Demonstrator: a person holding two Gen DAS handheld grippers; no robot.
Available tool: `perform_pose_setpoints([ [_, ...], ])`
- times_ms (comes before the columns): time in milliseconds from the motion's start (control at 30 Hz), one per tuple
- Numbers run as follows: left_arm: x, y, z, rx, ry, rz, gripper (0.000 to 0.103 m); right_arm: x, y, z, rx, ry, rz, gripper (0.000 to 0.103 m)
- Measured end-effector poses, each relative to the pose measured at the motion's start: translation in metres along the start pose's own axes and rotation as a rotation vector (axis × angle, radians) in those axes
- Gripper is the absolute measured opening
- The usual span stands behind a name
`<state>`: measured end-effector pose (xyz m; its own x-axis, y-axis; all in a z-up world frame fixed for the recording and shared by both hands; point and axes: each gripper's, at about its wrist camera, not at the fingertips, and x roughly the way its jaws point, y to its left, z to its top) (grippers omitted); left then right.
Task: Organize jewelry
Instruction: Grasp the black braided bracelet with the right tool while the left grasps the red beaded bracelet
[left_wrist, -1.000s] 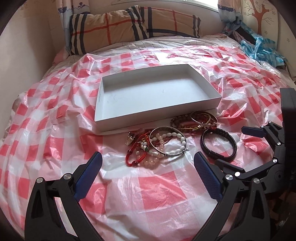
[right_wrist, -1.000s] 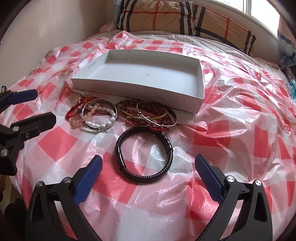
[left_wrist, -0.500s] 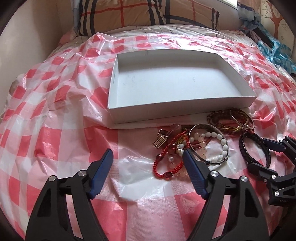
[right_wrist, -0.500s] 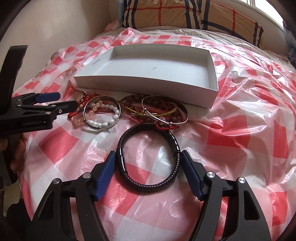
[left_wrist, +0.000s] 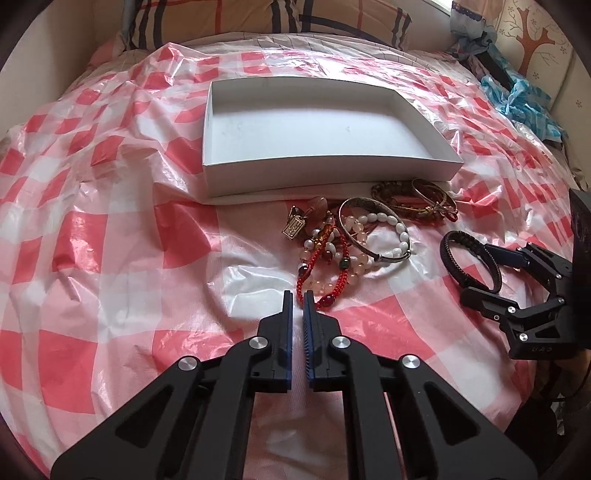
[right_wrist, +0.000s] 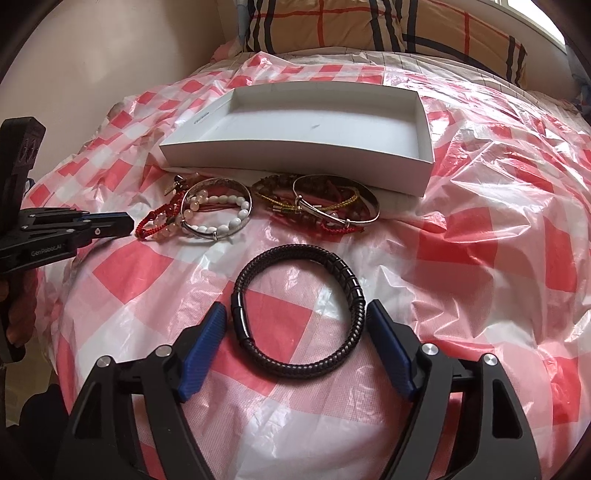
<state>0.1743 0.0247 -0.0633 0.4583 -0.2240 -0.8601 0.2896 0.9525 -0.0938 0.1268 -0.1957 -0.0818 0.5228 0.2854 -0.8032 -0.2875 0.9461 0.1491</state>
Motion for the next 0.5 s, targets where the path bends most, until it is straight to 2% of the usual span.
perform_pose_setpoints([
  [33, 0.0, -0.001, 0.002, 0.005, -0.009, 0.015, 0.006, 0.001, 0.0, 0.001, -0.002, 0.0, -0.005, 0.082],
  [67, 0.001, -0.001, 0.003, 0.004, -0.014, 0.03, 0.011, 0.003, 0.0, 0.002, -0.002, 0.0, -0.005, 0.083],
  [100, 0.004, -0.002, 0.005, 0.003, -0.017, 0.038, 0.023, 0.004, 0.0, 0.002, -0.001, 0.0, -0.004, 0.083],
  [167, 0.011, -0.003, 0.008, -0.003, -0.033, 0.035, 0.041, 0.005, -0.001, 0.002, 0.004, -0.002, 0.002, 0.083],
  [233, 0.022, -0.005, 0.009, -0.002, -0.014, 0.02, 0.039, 0.005, -0.002, 0.001, 0.006, -0.007, 0.006, 0.072],
  [300, 0.023, -0.009, 0.008, 0.002, -0.007, -0.003, 0.01, 0.002, -0.003, 0.0, 0.012, -0.015, 0.008, 0.067],
  [367, 0.016, -0.014, 0.006, 0.018, -0.017, 0.011, 0.005, -0.001, -0.003, -0.001, 0.016, -0.025, 0.008, 0.065],
  [500, -0.011, -0.018, 0.002, 0.021, -0.055, 0.016, 0.004, -0.013, 0.001, -0.005, 0.023, -0.053, 0.004, 0.064],
])
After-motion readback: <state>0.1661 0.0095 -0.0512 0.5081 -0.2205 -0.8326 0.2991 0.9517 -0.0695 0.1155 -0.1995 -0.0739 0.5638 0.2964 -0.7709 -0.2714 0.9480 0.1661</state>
